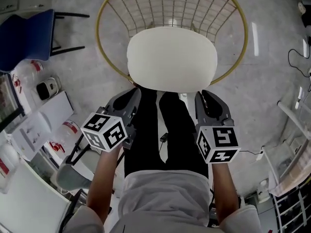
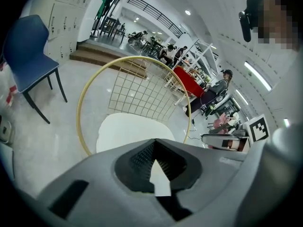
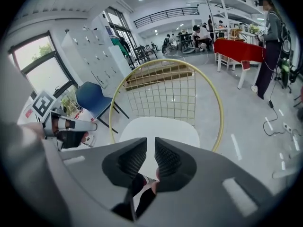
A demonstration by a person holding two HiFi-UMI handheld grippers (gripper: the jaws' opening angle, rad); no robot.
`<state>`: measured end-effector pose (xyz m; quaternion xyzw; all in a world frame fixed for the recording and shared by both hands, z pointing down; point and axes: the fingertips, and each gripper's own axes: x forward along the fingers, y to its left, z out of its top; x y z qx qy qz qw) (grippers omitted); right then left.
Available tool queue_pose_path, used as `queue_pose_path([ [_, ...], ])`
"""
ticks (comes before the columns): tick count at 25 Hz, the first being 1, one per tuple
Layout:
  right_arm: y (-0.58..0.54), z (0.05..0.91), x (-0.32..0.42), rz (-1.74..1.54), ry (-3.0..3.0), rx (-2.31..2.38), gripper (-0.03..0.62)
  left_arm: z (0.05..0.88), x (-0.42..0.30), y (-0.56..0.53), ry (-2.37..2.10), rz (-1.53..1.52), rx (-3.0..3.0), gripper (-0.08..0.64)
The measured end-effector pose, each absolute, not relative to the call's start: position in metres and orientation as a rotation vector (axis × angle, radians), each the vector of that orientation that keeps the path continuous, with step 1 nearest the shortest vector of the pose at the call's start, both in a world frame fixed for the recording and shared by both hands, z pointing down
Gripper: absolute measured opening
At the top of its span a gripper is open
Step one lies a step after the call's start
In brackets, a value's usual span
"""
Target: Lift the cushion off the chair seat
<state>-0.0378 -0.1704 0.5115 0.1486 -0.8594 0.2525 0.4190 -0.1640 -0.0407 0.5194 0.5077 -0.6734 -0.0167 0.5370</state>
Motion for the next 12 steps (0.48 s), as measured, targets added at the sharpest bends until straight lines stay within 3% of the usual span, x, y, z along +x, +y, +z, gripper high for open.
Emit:
queue_pose_path([
  [12,-0.190,0.567,-0.032,0.667,-2.094,0.437,0.097,0.585,-0.172,-0.049,-1.542,-0.006,1.171,-0.002],
])
